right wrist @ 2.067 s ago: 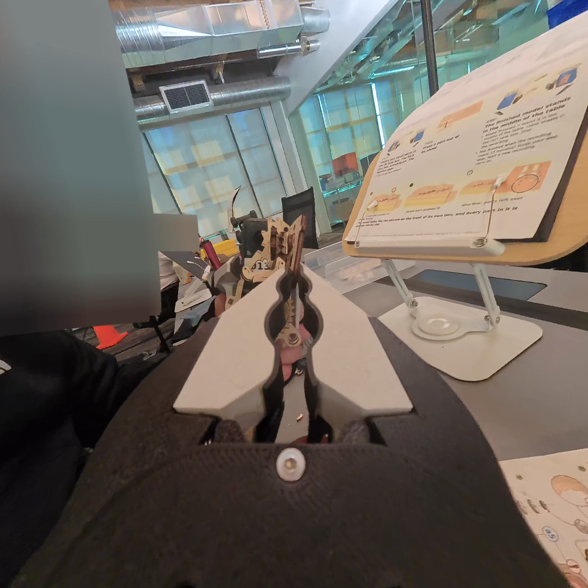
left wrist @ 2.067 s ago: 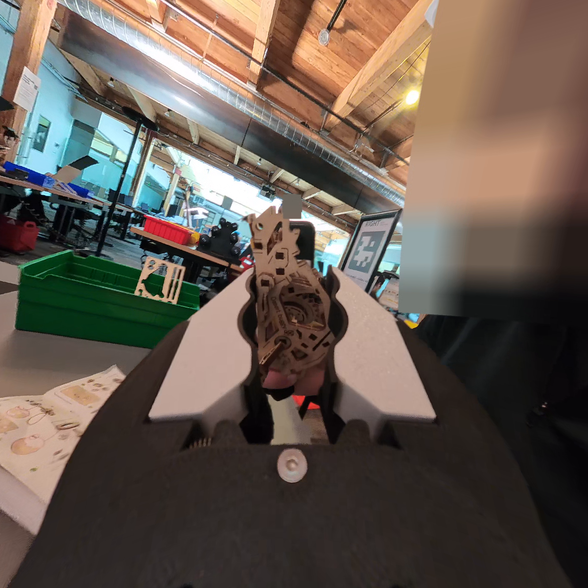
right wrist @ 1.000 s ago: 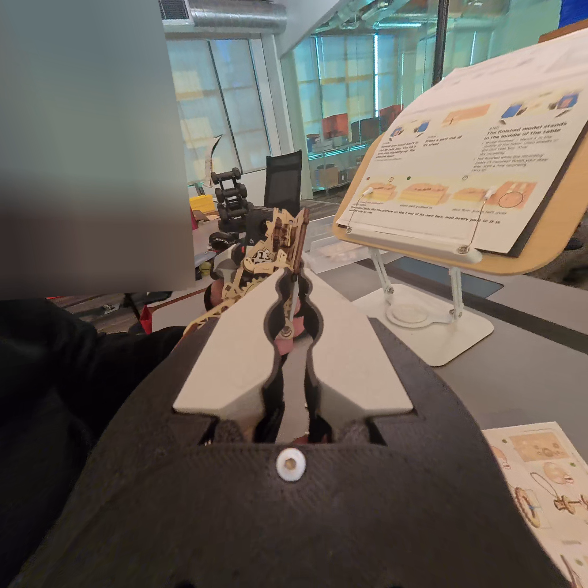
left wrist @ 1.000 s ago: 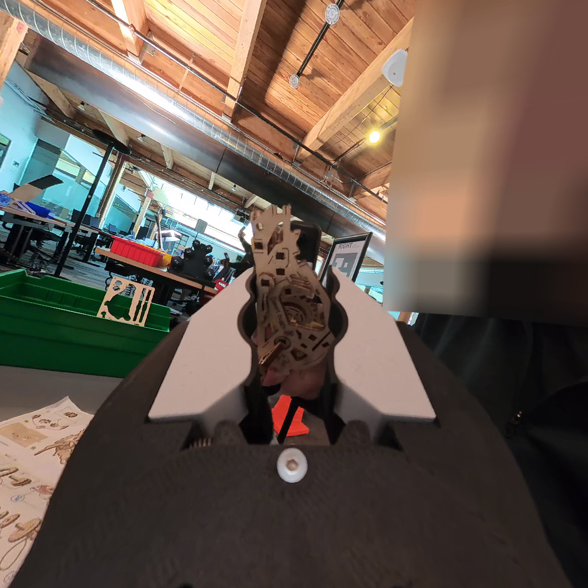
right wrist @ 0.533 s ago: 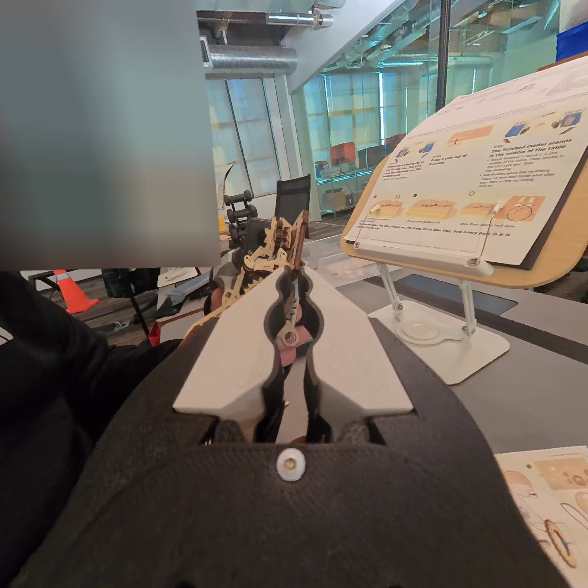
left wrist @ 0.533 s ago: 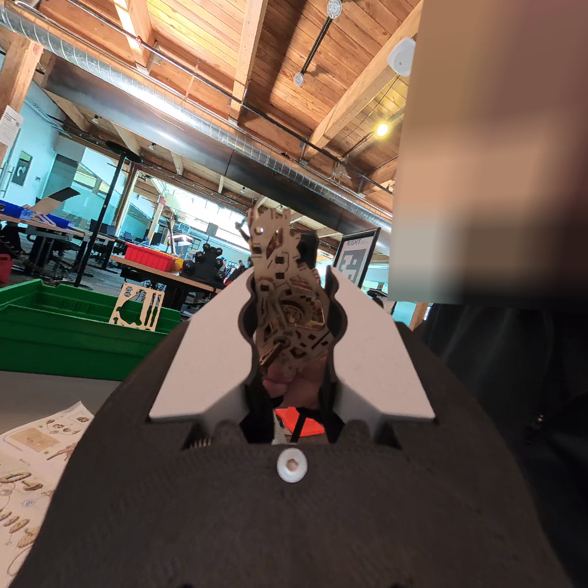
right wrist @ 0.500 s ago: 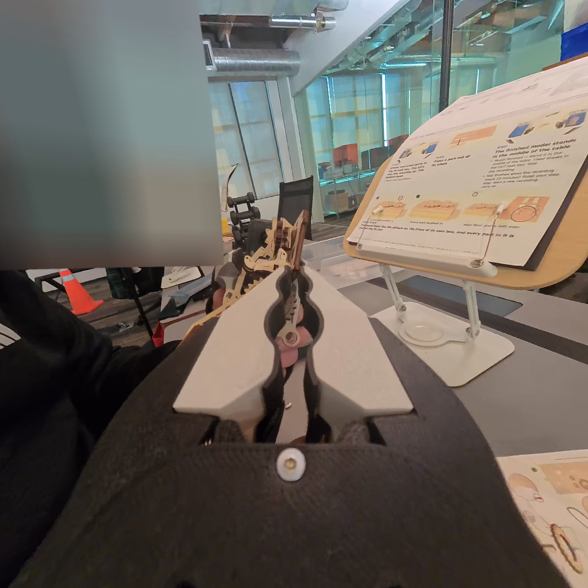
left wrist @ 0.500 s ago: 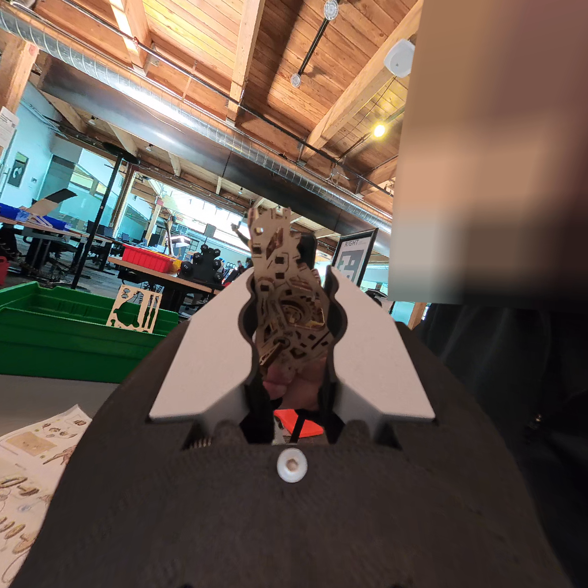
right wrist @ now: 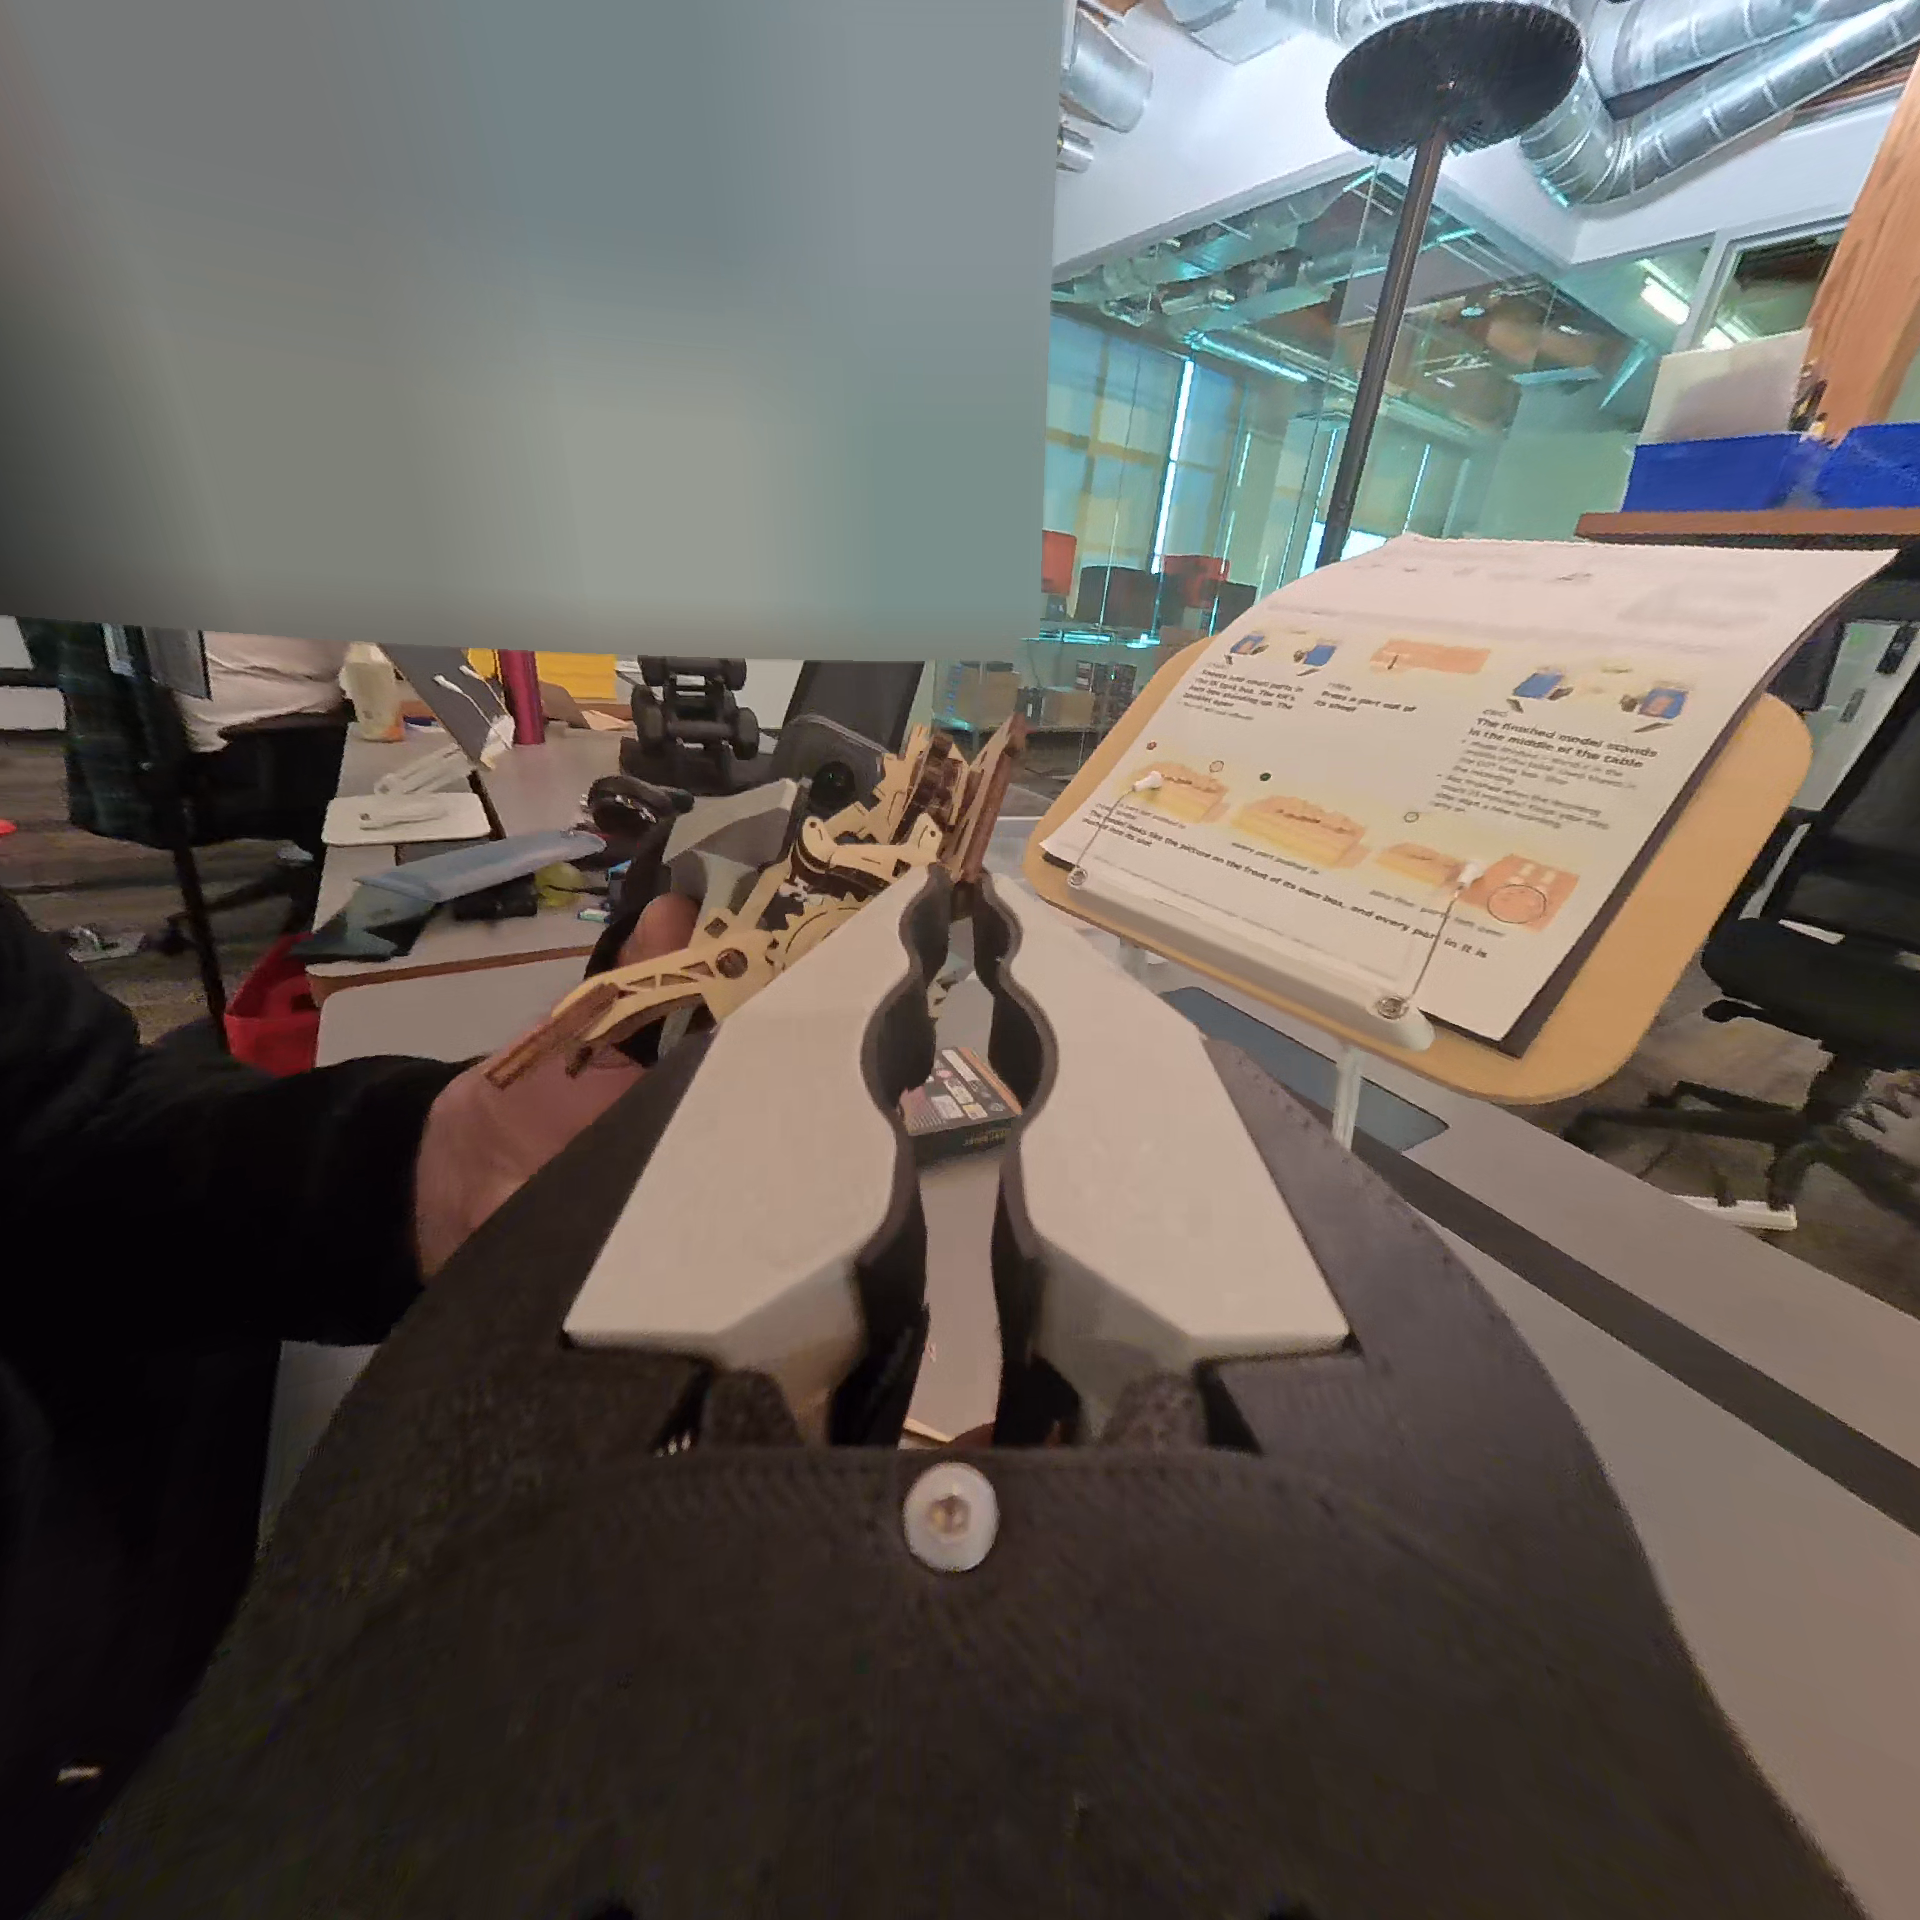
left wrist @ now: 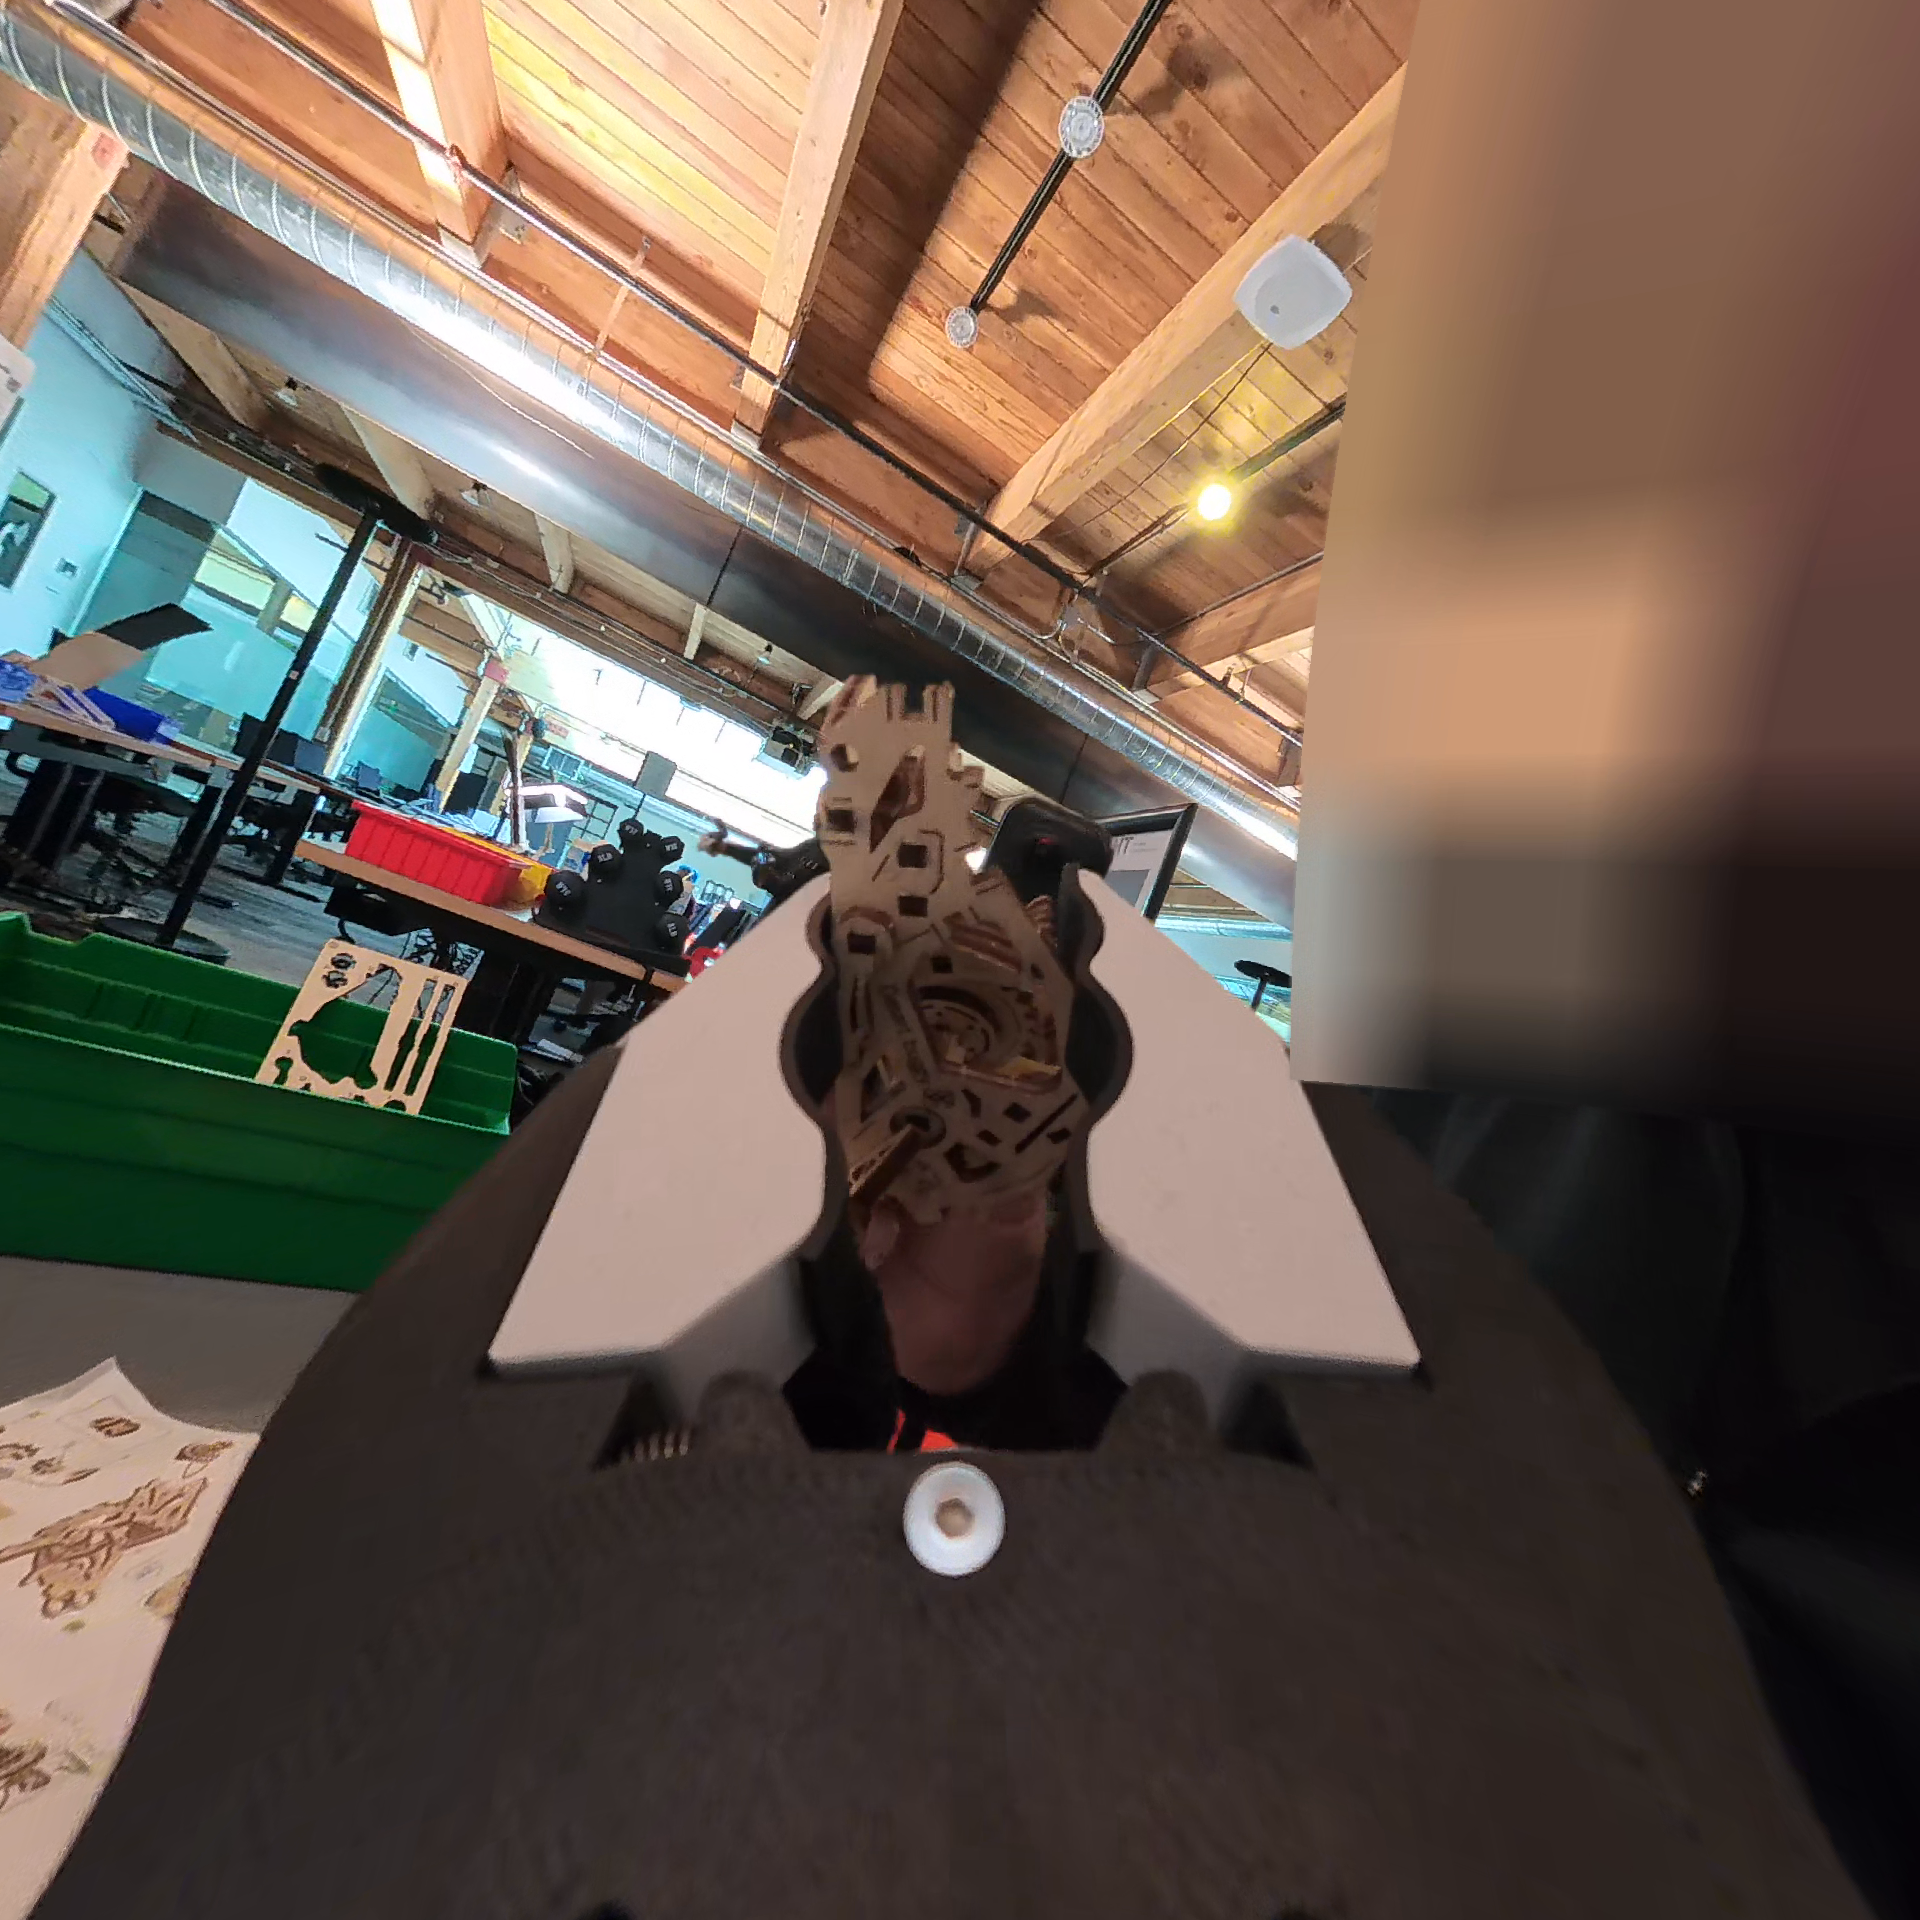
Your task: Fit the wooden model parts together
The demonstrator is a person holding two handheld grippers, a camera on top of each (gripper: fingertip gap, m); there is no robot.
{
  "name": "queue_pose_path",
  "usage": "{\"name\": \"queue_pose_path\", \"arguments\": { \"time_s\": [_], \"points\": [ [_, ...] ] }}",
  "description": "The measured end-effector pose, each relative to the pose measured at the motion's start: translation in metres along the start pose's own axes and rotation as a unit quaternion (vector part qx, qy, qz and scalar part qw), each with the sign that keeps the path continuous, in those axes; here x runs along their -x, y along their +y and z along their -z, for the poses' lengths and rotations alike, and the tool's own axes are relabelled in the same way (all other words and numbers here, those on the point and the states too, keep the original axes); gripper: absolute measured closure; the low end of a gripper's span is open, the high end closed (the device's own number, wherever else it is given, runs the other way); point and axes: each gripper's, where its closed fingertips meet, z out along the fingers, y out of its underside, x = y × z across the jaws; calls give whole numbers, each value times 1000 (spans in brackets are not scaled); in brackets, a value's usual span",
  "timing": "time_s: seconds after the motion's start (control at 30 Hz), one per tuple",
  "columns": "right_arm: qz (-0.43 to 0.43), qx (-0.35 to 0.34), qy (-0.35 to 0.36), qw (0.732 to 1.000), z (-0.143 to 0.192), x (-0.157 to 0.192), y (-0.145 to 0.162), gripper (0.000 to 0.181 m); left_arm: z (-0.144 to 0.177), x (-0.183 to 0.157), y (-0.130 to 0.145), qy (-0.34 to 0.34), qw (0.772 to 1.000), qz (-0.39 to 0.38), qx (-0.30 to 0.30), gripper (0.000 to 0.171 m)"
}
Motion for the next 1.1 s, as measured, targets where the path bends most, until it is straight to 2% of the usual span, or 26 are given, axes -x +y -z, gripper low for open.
{"name": "queue_pose_path", "arguments": {
  "time_s": [0.23, 0.6, 0.87, 0.97, 1.1],
  "points": [
    [-138, -50, -48, 988, -2, 4, -3, 181, -1, -4, 2, -10, 999, -51, 11, 134],
    [-175, -71, -48, 981, -2, 7, -3, 181, -1, -7, 2, 0, 998, -64, 7, 134],
    [-193, 13, -59, 979, -11, 3, 9, 181, 12, 3, 1, 4, 999, -42, 1, 134],
    [-197, 43, -67, 977, -12, 4, 10, 175, 14, 6, 1, 2, 999, -39, -2, 135],
    [-156, 75, -53, 984, -10, 4, 8, 174, 14, 4, 0, -2, 999, -48, -3, 135]
  ]
}}
